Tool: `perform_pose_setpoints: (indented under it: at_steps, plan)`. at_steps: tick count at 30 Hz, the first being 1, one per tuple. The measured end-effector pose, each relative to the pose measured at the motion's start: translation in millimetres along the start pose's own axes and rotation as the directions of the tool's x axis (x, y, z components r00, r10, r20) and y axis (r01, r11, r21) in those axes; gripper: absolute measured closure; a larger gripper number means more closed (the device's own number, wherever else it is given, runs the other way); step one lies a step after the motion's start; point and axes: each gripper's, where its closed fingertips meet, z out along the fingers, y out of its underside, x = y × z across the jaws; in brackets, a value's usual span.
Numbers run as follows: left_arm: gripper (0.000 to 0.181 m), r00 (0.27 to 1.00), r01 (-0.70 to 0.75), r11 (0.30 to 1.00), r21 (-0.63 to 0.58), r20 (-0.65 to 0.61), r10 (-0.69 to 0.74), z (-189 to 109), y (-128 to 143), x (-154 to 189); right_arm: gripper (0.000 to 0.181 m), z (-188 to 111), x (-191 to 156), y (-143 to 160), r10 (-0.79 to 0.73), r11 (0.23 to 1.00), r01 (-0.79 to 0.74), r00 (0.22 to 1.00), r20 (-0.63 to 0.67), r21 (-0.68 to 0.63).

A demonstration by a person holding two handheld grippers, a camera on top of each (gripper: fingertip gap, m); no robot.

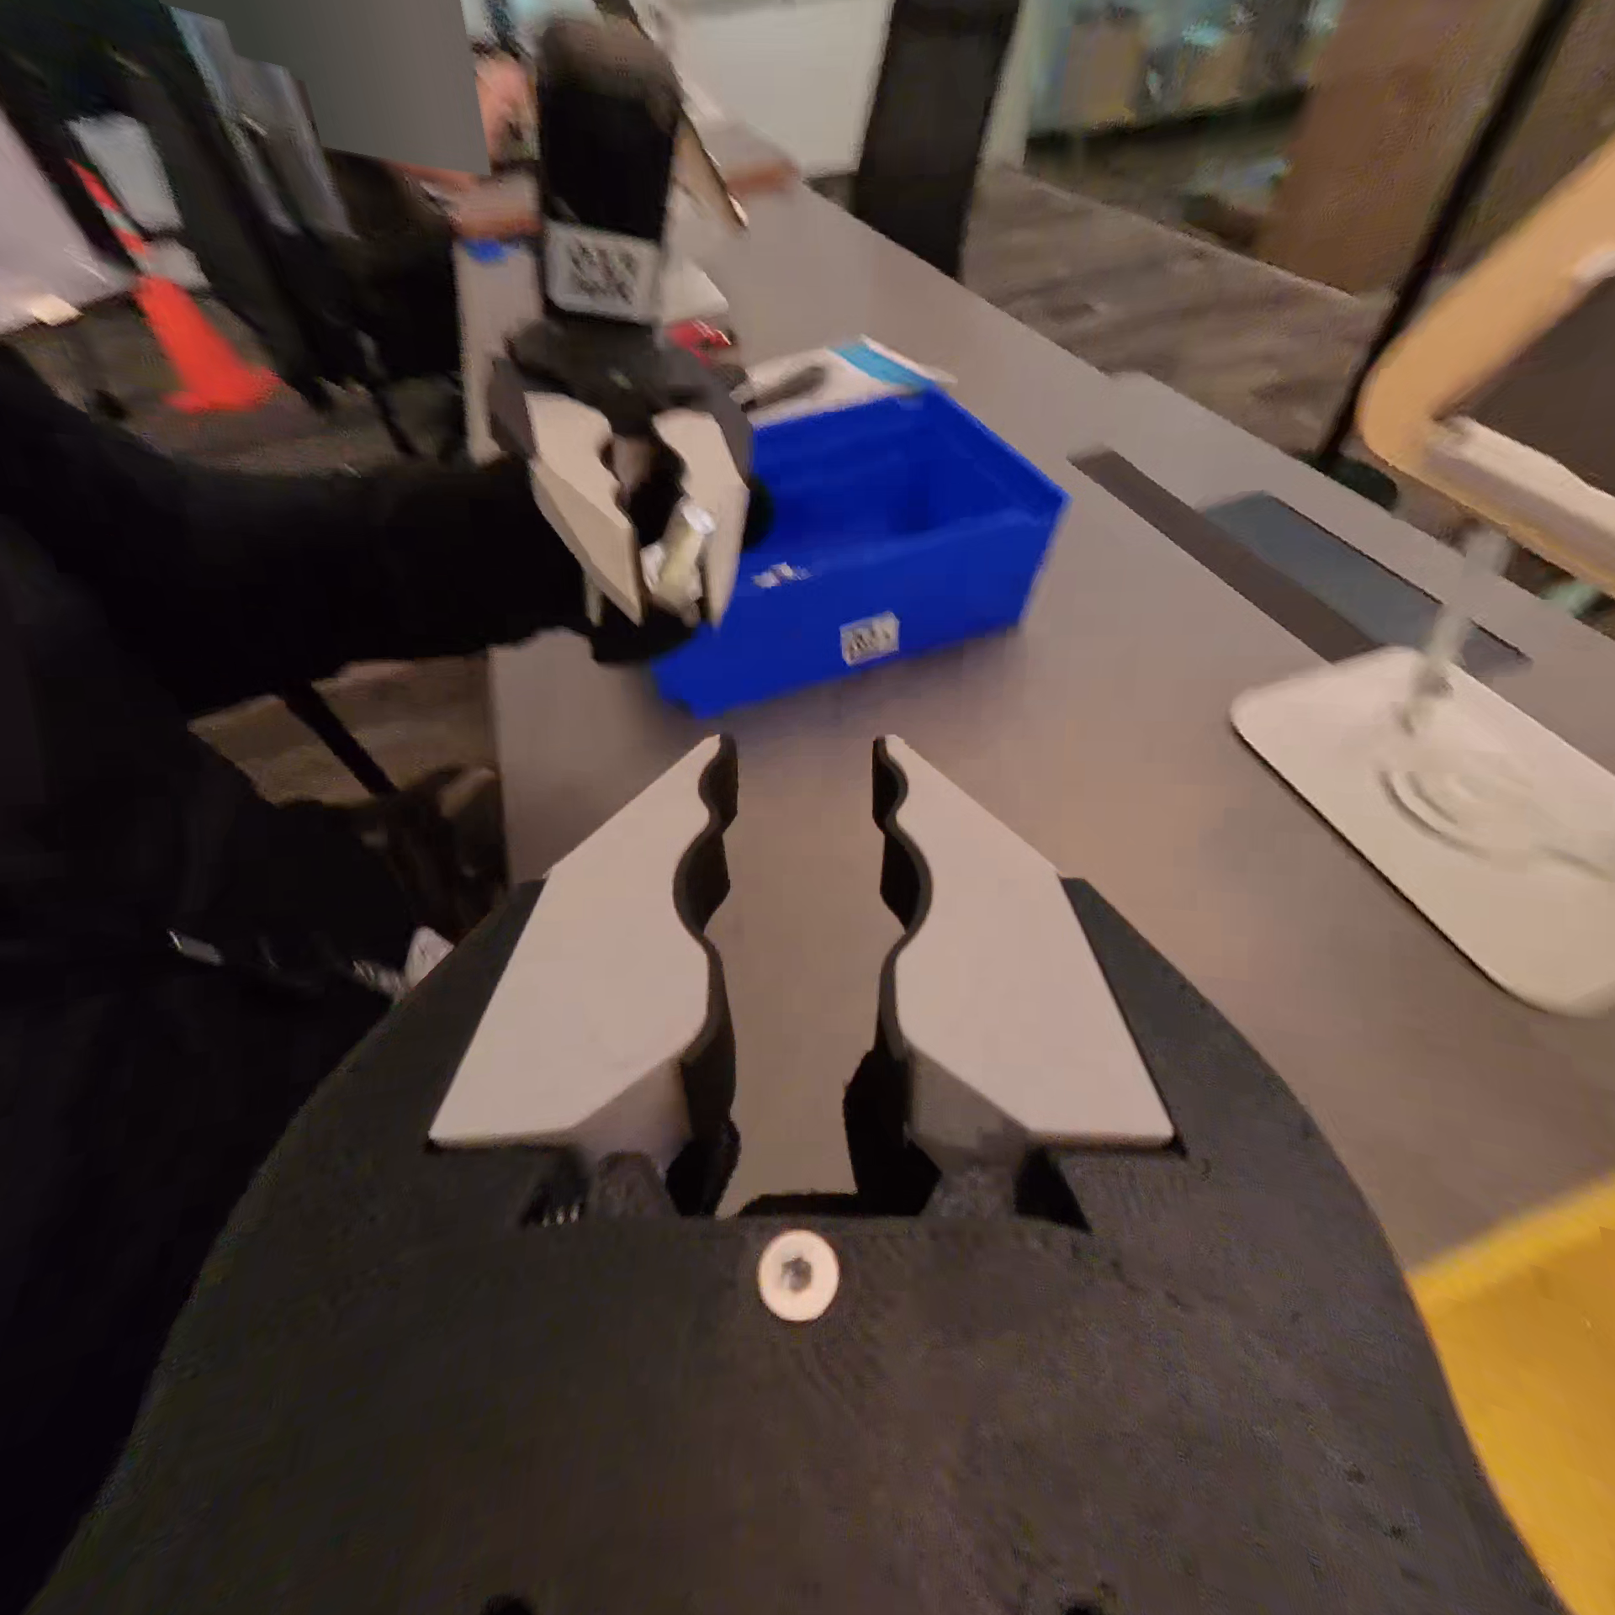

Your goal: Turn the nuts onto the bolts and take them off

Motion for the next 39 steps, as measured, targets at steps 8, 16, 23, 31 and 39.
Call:
perform_pose_setpoints:
  at_steps: [8,16,23,31,39]
  plan:
    - [0.166,0.999,0.010,1.000,0.020,-0.032,-0.010,4.6,0.1,7.2,0.155,61.2,-42.2,-28.7,0.064,0.981,-0.109,0.962,0.264,0.158]
    - [0.165,0.999,-0.051,0.998,0.032,-0.019,0.051,8.6,-4.1,13.2,0.174,55.9,-50.4,-39.0,0.115,0.959,-0.199,0.924,0.365,0.203]
    - [0.181,0.993,-0.096,0.995,0.023,0.068,0.094,-9.7,-14.0,-1.9,0.174,-22.1,86.3,8.4,0.098,0.986,-0.117,0.983,-0.154,-0.117]
    - [0.181,0.986,-0.103,0.994,-0.025,0.127,0.105,-15.9,-12.3,-14.0,0.174,-125.4,220.4,178.7,0.020,0.569,-0.424,0.863,-0.504,-0.704]
    - [0.181,0.982,-0.101,0.993,-0.057,0.152,0.109,-17.3,-8.9,-20.5,0.173,-125.3,243.8,263.4,0.034,0.219,-0.472,0.879,-0.476,-0.854]
